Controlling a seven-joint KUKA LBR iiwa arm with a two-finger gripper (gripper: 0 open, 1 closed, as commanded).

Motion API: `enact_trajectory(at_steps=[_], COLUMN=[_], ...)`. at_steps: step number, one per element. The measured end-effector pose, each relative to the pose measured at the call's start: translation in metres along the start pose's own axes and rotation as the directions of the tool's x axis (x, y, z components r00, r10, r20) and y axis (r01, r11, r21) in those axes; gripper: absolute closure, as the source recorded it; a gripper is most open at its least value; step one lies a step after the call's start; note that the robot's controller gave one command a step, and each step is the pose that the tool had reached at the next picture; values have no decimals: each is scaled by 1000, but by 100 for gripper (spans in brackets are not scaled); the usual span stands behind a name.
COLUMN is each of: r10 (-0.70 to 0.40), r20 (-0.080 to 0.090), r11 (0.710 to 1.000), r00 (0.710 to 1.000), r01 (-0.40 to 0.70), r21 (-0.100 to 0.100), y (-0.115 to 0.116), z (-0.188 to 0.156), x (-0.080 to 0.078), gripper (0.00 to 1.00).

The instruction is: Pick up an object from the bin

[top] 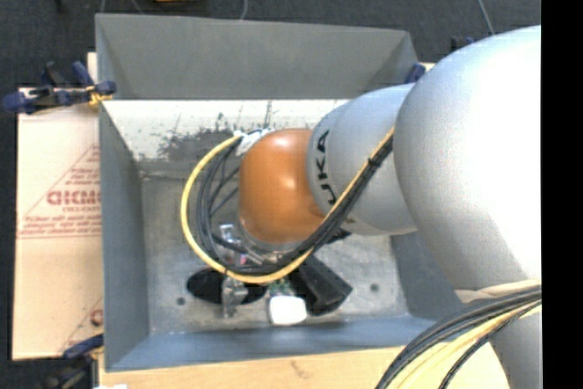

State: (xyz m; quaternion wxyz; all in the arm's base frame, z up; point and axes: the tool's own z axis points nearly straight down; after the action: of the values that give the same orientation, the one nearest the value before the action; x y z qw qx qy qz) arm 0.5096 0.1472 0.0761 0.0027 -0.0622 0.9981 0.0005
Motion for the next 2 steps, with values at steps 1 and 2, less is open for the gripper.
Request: enact_trajectory(at_steps=[1, 2], r10=[0, 1], r20=[0, 0], r11=[1000, 1000], r00=[1000, 1000], r01=[0, -1], r21=[0, 0], y=[0, 0], z=[0, -3], x=[0, 0], gripper=[100, 100])
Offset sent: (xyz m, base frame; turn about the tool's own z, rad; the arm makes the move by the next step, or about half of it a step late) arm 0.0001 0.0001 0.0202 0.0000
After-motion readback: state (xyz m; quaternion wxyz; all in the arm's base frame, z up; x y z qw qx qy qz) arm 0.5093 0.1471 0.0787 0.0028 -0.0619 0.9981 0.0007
